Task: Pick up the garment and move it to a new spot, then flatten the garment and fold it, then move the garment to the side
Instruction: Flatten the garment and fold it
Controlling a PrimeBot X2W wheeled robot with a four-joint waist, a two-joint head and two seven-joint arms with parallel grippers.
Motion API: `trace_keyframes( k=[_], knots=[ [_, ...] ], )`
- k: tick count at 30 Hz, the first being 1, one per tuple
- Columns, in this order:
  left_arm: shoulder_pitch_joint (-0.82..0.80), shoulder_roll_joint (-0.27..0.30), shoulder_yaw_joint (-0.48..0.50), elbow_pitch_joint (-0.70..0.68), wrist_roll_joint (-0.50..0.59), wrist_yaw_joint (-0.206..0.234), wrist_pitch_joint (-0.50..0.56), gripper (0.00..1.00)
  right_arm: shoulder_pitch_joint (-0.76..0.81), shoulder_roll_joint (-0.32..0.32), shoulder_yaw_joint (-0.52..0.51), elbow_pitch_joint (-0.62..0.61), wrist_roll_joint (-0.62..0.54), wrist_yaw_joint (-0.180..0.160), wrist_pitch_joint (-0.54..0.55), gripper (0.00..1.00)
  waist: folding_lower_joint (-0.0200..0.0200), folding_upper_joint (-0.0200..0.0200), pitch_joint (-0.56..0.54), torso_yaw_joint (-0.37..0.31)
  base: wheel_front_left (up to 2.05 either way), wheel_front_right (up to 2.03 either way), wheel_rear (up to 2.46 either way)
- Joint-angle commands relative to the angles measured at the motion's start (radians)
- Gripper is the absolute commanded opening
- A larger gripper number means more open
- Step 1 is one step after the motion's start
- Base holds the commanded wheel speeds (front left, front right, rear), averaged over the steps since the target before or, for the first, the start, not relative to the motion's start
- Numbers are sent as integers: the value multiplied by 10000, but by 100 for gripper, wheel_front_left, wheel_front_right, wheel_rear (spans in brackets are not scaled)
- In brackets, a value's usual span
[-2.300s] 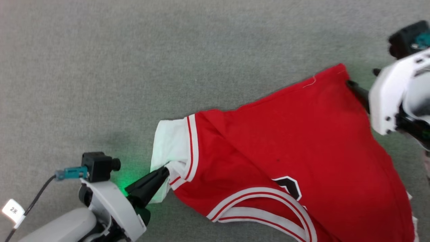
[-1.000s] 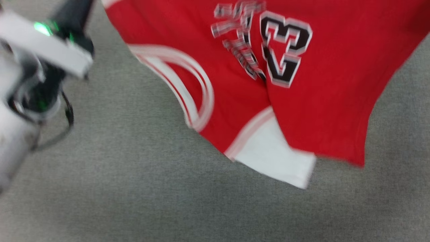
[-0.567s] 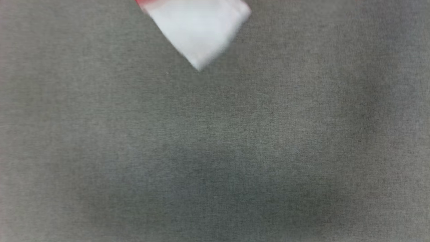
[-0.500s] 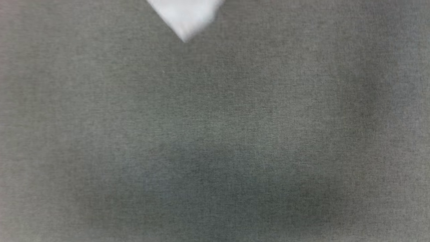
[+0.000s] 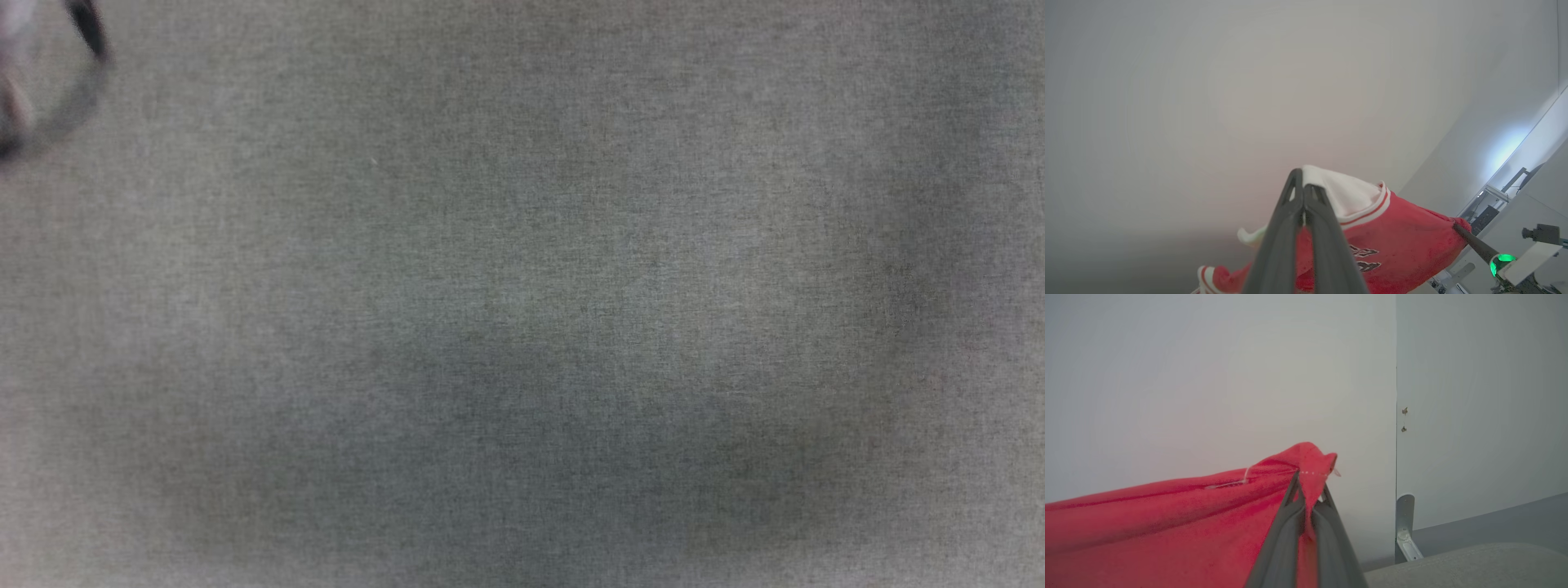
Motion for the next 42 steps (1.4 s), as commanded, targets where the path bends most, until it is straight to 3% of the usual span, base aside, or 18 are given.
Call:
trace_keyframes(
  k=[1,7,13,18,20,25,37,42],
  knots=[
    [678,65,-36,-371,-135,22,-221,0,411,-168,277,-15,238,-14,35,0,0,0,-87,88,0,0,0],
    [3620,563,77,-2356,-406,20,-711,0,2806,-546,1681,-985,1535,-12,703,0,0,0,-524,221,0,0,0],
    [6411,871,627,-3841,-22,18,-743,0,6001,-860,2489,-3096,2802,-12,2083,0,0,0,-1056,304,0,0,0],
    [8618,775,1431,-4848,336,14,-747,0,8471,-854,2099,-5222,3282,-12,3230,0,0,0,-1506,364,0,0,0],
    [9857,731,1858,-5448,593,14,-746,0,9746,-653,1719,-6514,3479,-12,3777,0,0,0,-1751,408,0,0,0],
    [11608,793,2420,-6395,1049,14,-748,0,11569,-328,1238,-8430,3610,-12,4592,0,0,0,-2173,438,0,0,0],
    [15109,958,3715,-8530,1996,15,-749,0,14258,103,398,-11002,4124,-12,5777,0,0,0,-2819,436,0,0,0],
    [15738,950,4063,-8929,2316,15,-749,0,14867,269,190,-11616,4243,-12,5978,0,0,0,-2761,413,0,0,0]
  ],
)
